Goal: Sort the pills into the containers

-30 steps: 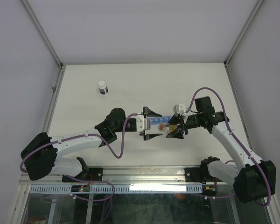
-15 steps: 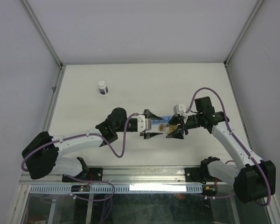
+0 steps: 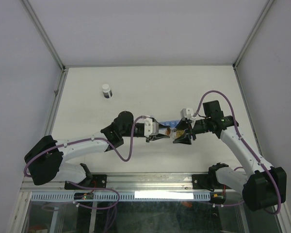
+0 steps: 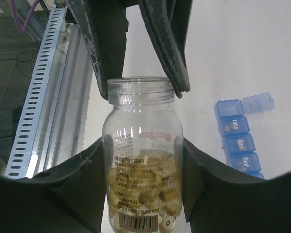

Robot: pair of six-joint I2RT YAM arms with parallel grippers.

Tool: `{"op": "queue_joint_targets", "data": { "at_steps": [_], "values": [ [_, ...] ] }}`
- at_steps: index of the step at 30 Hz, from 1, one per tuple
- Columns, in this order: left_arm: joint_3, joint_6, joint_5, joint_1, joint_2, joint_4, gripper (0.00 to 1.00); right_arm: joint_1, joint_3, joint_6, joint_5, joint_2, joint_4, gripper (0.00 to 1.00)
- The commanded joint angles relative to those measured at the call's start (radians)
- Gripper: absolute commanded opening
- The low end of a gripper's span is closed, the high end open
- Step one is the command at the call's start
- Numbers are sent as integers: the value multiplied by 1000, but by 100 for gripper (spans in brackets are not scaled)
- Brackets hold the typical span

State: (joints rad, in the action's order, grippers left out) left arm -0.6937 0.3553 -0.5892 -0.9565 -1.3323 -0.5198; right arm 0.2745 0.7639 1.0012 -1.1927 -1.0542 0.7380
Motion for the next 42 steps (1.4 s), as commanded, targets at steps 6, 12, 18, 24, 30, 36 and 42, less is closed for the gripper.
{"op": "queue_joint_targets", "data": {
  "at_steps": [6, 12, 18, 24, 30, 36, 42],
  "values": [
    [-40, -561, 80, -3, 21, -69, 0, 1, 45, -90, 18, 5, -92, 0],
    [-12, -986, 349, -62, 33, 8, 0, 0, 42, -136, 45, 0, -127, 0],
    [-68, -1094, 514, -123, 51, 145, 1, -1, 42, -150, 51, 3, -137, 0],
    [-80, -1061, 483, -123, 61, 146, 38, -6, 42, -153, 46, 7, -136, 0],
    [-35, -966, 483, -121, 103, 100, 80, -6, 41, -154, 37, 6, -136, 0],
    [66, -778, 460, -122, 173, 15, 99, -6, 42, -149, 35, 7, -133, 0],
    [230, -587, 448, -121, 271, -185, 99, -6, 40, -142, 29, 7, -128, 0]
  ]
}}
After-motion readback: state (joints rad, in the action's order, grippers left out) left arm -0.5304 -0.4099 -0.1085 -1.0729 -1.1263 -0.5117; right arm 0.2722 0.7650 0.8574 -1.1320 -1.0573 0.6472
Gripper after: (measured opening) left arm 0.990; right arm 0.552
